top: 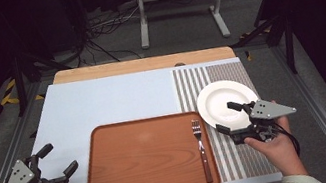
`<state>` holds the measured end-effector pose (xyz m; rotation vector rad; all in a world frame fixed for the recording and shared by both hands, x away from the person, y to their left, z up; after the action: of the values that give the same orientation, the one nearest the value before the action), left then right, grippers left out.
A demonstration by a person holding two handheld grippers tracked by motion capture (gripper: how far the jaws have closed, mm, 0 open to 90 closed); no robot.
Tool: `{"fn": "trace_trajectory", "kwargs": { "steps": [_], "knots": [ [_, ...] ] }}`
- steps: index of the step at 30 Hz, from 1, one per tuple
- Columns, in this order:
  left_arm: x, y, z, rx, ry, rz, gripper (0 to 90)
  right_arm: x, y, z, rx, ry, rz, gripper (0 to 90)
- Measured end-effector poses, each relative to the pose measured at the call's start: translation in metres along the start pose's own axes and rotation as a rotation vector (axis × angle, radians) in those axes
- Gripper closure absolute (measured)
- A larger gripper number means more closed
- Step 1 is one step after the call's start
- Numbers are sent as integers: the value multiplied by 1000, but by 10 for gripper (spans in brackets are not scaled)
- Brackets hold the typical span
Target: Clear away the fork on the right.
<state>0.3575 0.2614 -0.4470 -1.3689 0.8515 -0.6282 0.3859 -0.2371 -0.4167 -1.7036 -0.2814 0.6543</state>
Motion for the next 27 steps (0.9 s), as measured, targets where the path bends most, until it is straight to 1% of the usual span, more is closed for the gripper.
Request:
{"fn": "trace_trajectory", "kwargs": {
  "steps": [3, 7, 12, 17, 21, 27],
  "knots": [
    [0, 0, 0, -2, -2, 0, 24, -2, 7, -3, -3, 10, 0, 154],
    [0, 1, 1, -3, -1, 1, 24, -6, 16, -6, 16, 16, 1, 145],
    [0, 1, 1, -2, 0, 4, 24, -9, 24, -8, 28, 22, 6, 143],
    [0, 1, 1, -8, -3, -1, 23, -11, 32, -10, 57, 26, -4, 143],
    [-1, 2, 2, -8, 0, 7, 24, -11, 40, -11, 61, 30, 4, 143],
    [0, 3, 2, -11, -1, 2, 23, -12, 49, -13, 100, 33, -3, 142]
  ]
}}
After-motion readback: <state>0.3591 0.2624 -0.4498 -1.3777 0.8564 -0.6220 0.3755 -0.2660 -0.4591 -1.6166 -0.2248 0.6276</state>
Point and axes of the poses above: each handheld gripper's, and its own axes: x roughly forward along the jaws, y roughly out of its underside, z roughly to its left, the point moved 8 cm from there along x, roughly forward along the jaws, and after that the axes turned 14 degrees about y, right-handed, at the moved point
